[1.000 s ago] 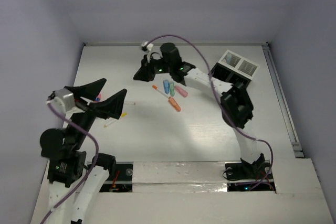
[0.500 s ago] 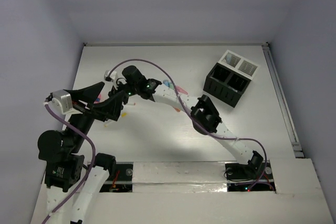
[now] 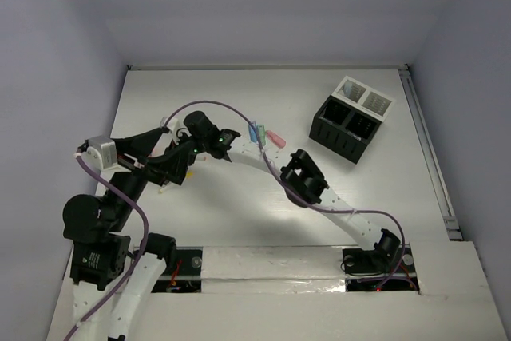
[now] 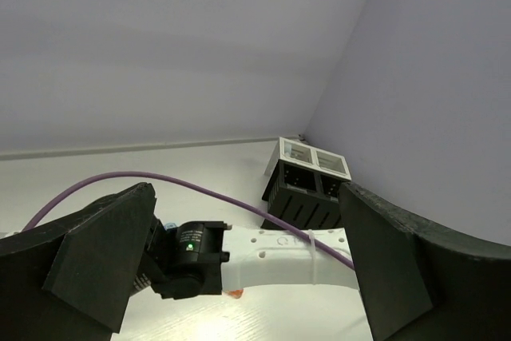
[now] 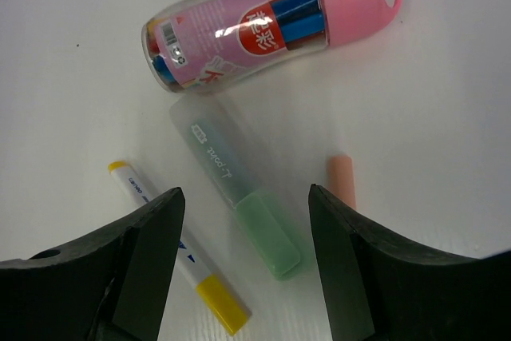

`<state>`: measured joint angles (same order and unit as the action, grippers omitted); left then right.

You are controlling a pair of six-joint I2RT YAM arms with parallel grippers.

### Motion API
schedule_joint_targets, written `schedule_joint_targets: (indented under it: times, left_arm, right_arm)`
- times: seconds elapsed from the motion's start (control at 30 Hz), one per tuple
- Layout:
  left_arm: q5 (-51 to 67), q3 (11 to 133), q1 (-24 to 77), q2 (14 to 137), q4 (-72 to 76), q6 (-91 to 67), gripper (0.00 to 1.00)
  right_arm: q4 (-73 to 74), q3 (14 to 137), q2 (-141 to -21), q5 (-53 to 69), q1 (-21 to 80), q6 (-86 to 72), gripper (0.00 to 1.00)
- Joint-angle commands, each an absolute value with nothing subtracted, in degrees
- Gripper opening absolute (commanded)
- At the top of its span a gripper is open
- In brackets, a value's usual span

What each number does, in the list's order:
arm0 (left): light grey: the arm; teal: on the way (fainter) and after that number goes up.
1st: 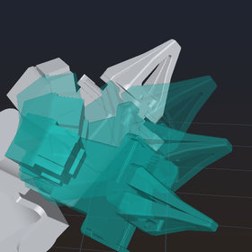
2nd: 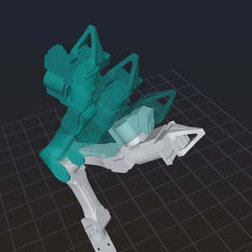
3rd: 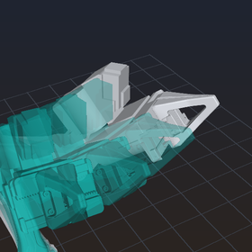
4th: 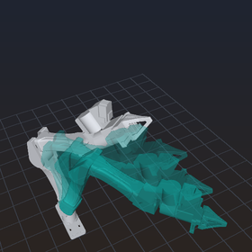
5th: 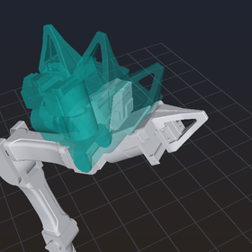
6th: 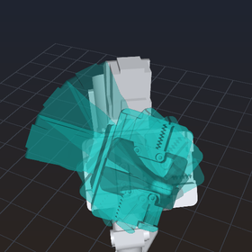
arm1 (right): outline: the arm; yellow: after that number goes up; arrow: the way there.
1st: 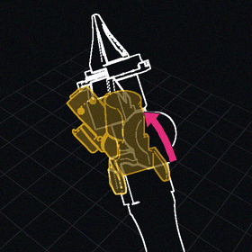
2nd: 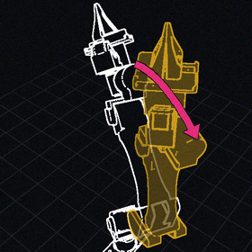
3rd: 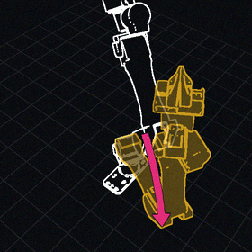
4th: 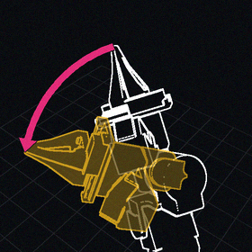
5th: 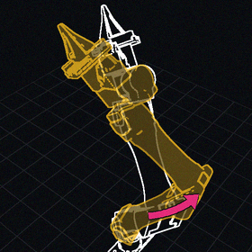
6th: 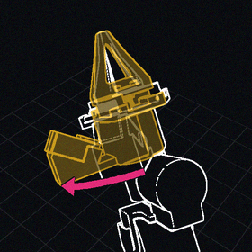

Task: Sort the stationery into containers
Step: Pick up the pen from the center of the board.

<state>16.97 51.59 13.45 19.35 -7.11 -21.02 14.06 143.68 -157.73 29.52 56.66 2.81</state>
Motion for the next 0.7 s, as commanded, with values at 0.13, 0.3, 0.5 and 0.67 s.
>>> schedule_joint_targets:
  times: [0.13,0.3,0.5,0.67]
  left_arm:
    - [18.28,50.45,13.71,18.37,-4.66,-20.04,0.99]
    - [18.11,50.27,13.71,18.11,-4.83,-19.6,0.99]
    - [18.11,50.19,13.71,17.75,-4.92,-18.99,0.99]
    - [17.84,50.1,13.71,17.75,-4.92,-18.72,0.99]
  right_arm:
    - [10.72,144.5,-158.64,27.51,58.1,3.77,0.68]
    - [12.12,143.53,-158.91,25.32,59.15,6.06,0.64]
    - [13.62,140.19,-157.94,22.59,59.68,9.14,0.62]
    - [15.47,138.08,-157.15,21.01,59.68,11.51,0.61]
